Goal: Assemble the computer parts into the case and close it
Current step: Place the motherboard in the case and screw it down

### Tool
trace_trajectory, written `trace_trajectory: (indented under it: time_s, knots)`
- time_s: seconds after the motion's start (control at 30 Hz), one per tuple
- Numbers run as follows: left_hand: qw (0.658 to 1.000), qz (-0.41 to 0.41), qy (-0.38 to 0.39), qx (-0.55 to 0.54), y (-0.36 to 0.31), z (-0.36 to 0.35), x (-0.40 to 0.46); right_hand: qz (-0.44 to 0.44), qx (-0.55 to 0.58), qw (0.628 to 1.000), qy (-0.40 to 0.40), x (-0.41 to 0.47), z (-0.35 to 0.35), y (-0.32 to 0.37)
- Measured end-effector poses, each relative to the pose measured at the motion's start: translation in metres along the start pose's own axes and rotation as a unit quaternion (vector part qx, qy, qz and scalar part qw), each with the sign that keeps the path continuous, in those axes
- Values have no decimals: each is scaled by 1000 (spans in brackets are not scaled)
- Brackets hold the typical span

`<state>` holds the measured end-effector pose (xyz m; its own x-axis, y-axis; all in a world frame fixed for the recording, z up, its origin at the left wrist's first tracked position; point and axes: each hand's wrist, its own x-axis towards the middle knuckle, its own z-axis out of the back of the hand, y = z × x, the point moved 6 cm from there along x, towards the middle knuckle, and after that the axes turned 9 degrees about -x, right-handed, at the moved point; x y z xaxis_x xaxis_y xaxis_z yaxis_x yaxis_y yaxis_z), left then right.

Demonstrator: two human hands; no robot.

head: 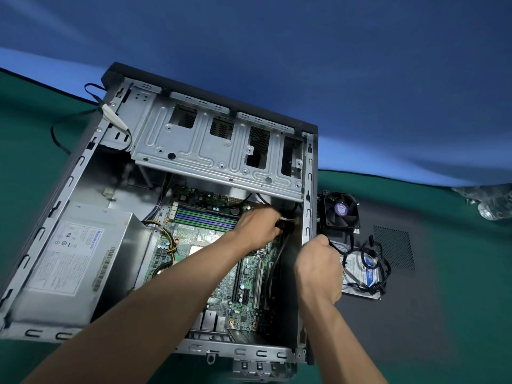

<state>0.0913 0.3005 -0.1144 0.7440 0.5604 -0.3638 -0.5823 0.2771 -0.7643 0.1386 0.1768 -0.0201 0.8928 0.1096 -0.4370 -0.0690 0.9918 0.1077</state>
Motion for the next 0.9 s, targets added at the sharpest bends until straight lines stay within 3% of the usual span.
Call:
trace_trajectory:
  time_s: [0.2,0.77,0.9]
  knots:
    - [999,-8,21,-34,6,4,-3,4,2,1000,-1,1,-1,-1]
    - [992,-78,-82,51,-4,2,-10,-15,22,1000,-4,0,0,-1]
    - [994,-79,-71,7,-3,0,-10,10,99,995,10,1,0,-3]
